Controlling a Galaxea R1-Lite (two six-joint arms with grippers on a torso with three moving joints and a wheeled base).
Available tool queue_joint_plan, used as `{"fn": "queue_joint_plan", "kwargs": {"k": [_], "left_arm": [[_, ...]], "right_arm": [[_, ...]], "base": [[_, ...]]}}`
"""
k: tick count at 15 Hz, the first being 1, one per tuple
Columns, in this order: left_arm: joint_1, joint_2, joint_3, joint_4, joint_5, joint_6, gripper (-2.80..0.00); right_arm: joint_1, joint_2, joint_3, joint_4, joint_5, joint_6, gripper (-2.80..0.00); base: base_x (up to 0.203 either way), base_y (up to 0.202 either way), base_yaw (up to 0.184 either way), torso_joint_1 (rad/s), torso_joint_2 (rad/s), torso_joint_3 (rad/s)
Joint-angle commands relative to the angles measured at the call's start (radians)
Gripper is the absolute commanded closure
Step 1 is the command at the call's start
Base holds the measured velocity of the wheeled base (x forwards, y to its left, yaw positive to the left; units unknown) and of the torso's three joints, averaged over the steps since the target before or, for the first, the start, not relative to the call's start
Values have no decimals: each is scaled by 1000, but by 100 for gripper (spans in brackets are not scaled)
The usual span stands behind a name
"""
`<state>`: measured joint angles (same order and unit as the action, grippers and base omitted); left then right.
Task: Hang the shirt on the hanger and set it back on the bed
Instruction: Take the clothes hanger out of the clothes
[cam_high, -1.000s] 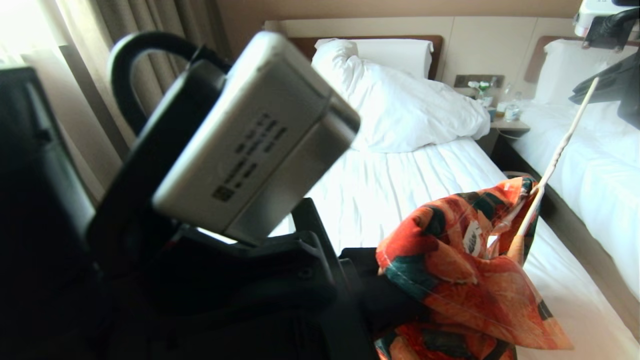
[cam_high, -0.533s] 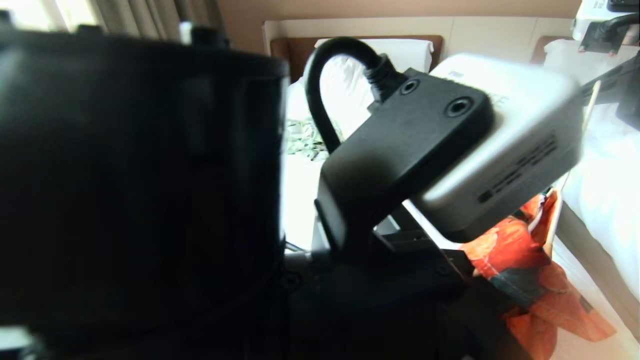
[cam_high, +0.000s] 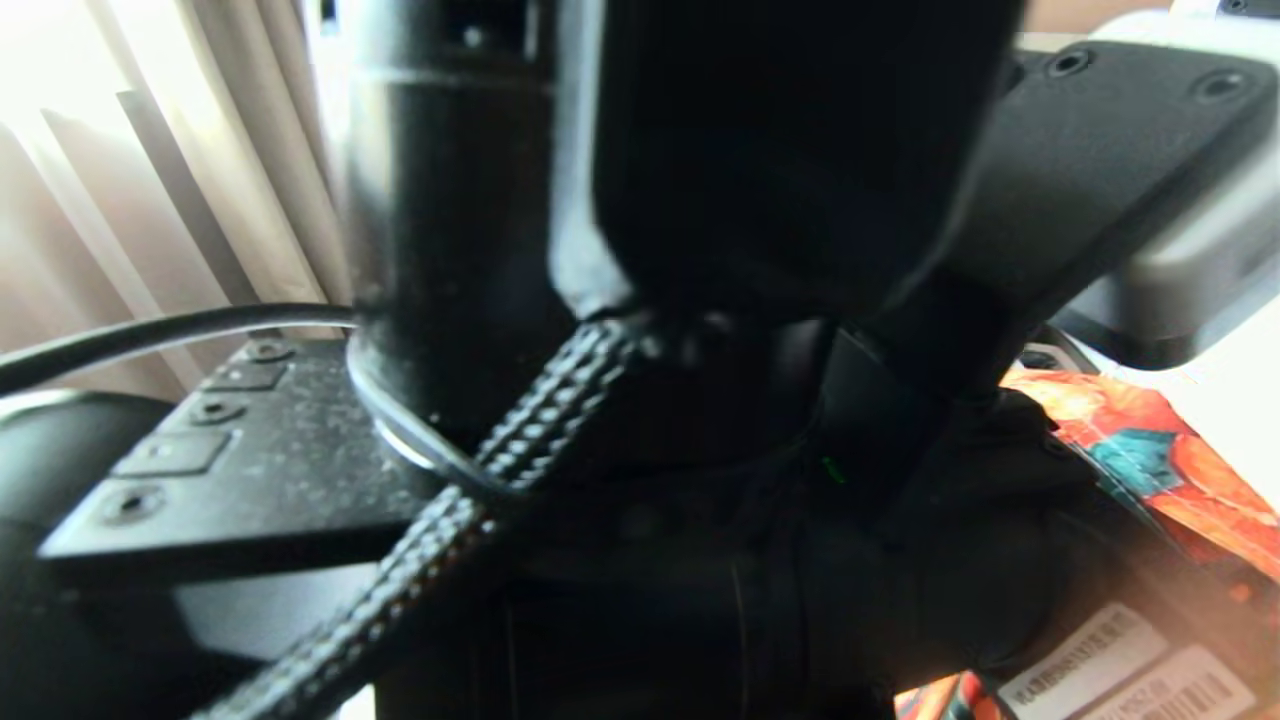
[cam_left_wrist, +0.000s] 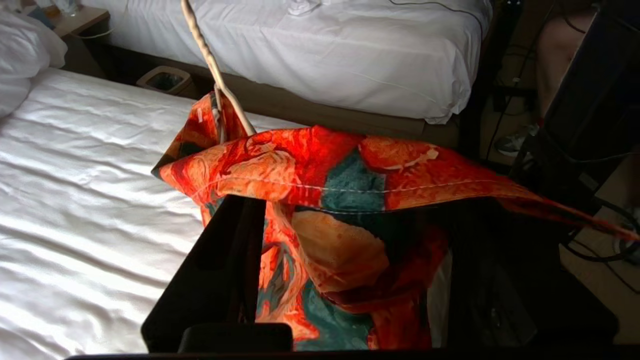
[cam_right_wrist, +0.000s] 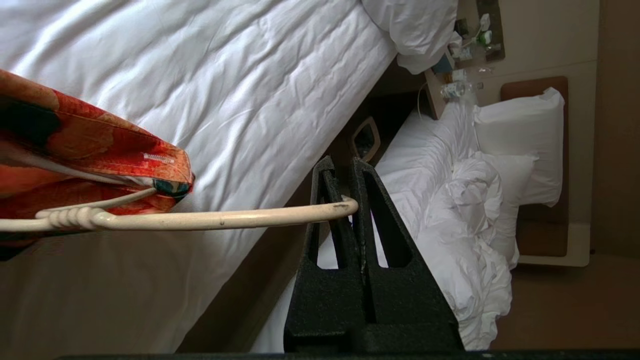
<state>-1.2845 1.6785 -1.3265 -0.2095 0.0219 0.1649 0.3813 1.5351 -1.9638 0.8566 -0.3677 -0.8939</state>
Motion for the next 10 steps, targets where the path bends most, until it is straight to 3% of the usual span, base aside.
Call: {"fn": "queue_joint_plan", "kwargs": {"k": [1,7,10], "left_arm": [[-10,29,-60,23,0,1,-280],[22,46,-104,43,-4,7,-280],[50,61,-138,-95,0,58,-280]], "right_arm": [[7,-3,0,6,6,3,0],[-36,-23,10,10,26,2,0],[-48,-27,36,13,92,32,0]], "base": [[0,0,0,0,0,0],[0,0,0,0,0,0],[0,0,0,0,0,0]]}}
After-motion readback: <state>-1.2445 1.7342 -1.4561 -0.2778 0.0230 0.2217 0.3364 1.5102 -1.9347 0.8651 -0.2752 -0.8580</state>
